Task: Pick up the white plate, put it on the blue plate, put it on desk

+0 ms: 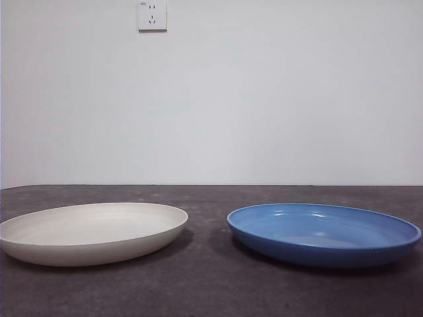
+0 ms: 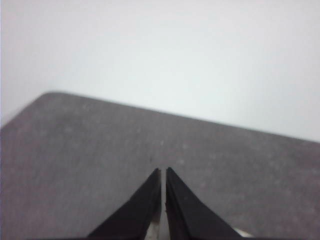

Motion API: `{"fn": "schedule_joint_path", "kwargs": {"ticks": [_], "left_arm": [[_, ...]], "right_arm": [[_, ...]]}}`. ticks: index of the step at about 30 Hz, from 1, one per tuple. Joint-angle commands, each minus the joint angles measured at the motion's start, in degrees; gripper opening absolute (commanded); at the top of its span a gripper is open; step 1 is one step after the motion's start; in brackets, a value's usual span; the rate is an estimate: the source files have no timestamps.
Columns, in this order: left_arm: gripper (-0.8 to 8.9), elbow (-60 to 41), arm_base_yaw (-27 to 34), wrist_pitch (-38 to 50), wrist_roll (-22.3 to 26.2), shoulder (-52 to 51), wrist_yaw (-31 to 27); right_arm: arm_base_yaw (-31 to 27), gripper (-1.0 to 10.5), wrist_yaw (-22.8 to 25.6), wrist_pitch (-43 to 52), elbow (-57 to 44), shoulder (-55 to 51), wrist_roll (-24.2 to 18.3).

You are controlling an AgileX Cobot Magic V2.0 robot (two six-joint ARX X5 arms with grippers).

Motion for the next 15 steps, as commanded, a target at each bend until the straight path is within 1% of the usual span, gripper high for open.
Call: {"fn": "schedule_joint_path", "kwargs": {"ticks": [1,5,8,11,15], "left_arm": [[0.16,5.77,-0.28,-2.05,0.96,4.07,1.68],[0.16,13.51,-0.55,-6.03,1.14,9.60,6.01],[0.16,18.47,-0.94,-9.09,1.79,13.11,8.66],[0.16,22.60,-1.79,-11.87,2.23,16.33,10.82],[0.16,27.10,-3.78,-16.13,2.25,20.33,14.25]], "right_arm": [[0.68,0.1,-3.08,-1.79,4.81,4.24,0.76],[2.25,0.1,-6.27,-5.77,11.30,9.97,0.24],[4.50,0.1,-8.44,-7.43,15.80,13.75,-1.11],[7.74,0.1,-10.03,-9.18,20.35,17.29,-2.97],[13.68,0.1,-9.97,-12.92,26.47,22.14,-6.36]]}}
